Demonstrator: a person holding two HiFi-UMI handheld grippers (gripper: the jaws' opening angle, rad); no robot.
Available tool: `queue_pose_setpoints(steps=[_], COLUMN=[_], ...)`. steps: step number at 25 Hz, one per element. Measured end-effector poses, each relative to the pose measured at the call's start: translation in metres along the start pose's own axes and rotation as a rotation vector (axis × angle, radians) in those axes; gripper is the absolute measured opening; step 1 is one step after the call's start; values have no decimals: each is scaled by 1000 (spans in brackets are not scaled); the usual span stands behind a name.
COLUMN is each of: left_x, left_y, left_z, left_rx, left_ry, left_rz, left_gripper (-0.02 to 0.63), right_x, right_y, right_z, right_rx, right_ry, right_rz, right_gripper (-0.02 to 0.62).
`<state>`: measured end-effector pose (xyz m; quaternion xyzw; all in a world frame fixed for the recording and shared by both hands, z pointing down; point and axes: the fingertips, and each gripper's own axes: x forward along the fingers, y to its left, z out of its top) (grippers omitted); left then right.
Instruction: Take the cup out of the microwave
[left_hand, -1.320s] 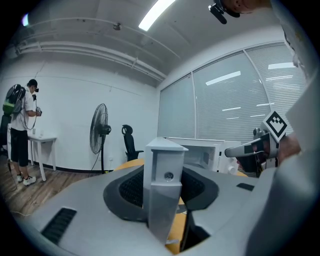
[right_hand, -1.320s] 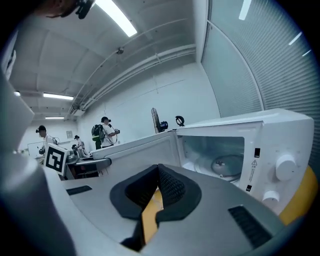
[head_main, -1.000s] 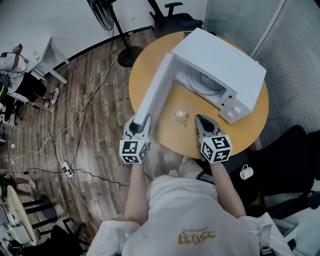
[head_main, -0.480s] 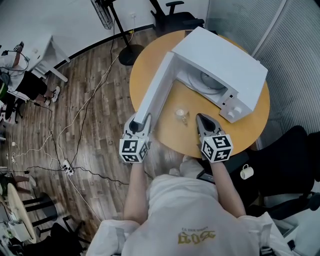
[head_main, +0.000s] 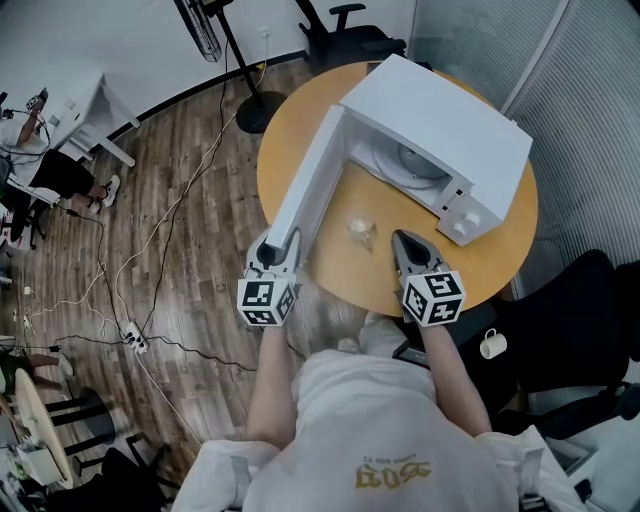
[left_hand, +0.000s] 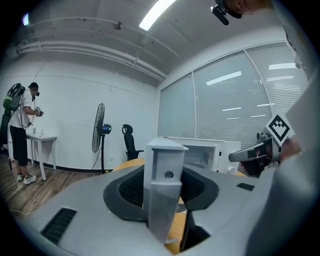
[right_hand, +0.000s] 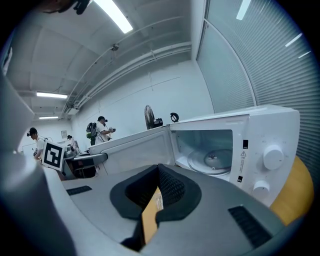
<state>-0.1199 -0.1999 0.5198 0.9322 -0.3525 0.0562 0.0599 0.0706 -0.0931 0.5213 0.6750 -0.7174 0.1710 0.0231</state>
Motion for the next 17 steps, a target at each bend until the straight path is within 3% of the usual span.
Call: queue_pose_setpoints(steps=[17], left_x=[-1], left_y=[-3], left_z=[-1], left_rx=[2], left_ry=[-8], left_rz=[5], left_gripper=[176], right_x=[-3], right_y=[-1], right_z=[-3], right_rx=[65], right_ry=[-6], right_rz=[24], right_gripper=[12])
